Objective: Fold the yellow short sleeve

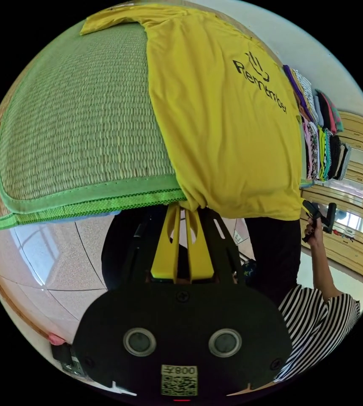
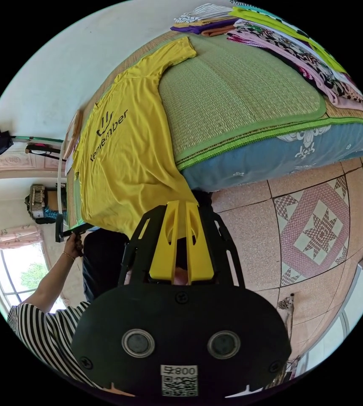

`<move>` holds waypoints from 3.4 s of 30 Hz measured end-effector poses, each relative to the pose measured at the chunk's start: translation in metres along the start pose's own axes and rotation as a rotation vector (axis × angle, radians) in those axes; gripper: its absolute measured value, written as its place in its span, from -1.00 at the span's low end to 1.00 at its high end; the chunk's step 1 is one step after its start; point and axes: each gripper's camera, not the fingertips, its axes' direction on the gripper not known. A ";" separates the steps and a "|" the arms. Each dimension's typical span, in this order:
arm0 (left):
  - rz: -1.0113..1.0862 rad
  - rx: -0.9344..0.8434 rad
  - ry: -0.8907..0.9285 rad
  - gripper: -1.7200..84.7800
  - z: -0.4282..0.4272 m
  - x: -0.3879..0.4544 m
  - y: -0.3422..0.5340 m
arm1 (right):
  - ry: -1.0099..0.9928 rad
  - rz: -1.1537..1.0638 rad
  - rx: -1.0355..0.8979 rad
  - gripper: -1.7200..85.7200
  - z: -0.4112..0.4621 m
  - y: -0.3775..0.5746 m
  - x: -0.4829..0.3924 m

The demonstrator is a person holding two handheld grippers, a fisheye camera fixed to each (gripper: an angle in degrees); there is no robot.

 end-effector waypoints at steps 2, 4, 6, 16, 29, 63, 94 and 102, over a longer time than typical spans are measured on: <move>0.004 0.040 0.036 -0.92 -0.008 -0.005 0.011 | -0.009 0.010 0.004 -0.89 0.004 0.003 0.009; 0.012 0.059 0.067 -0.92 -0.014 -0.008 0.020 | -0.015 0.019 0.011 -0.89 0.006 0.005 0.018; 0.029 0.080 0.074 -0.93 -0.022 -0.010 0.030 | -0.024 0.029 0.029 -0.87 0.006 0.010 0.031; 0.041 0.207 0.165 -0.93 -0.074 -0.029 0.078 | -0.155 0.030 0.022 -0.81 0.033 0.013 0.084; 0.040 0.217 0.192 -0.93 -0.106 -0.018 0.091 | -0.487 0.069 -0.073 -0.91 0.105 -0.001 0.138; -0.188 0.301 0.206 -0.95 -0.205 0.059 0.045 | -0.406 0.136 0.089 -0.95 0.052 -0.031 0.149; 0.733 0.103 0.245 -0.83 -0.239 0.642 -0.464 | 0.172 -0.102 0.385 -0.81 0.083 -0.374 -0.083; 0.824 0.114 0.147 -0.79 -0.253 0.756 -0.523 | 0.173 -0.072 0.425 -0.83 0.089 -0.371 -0.106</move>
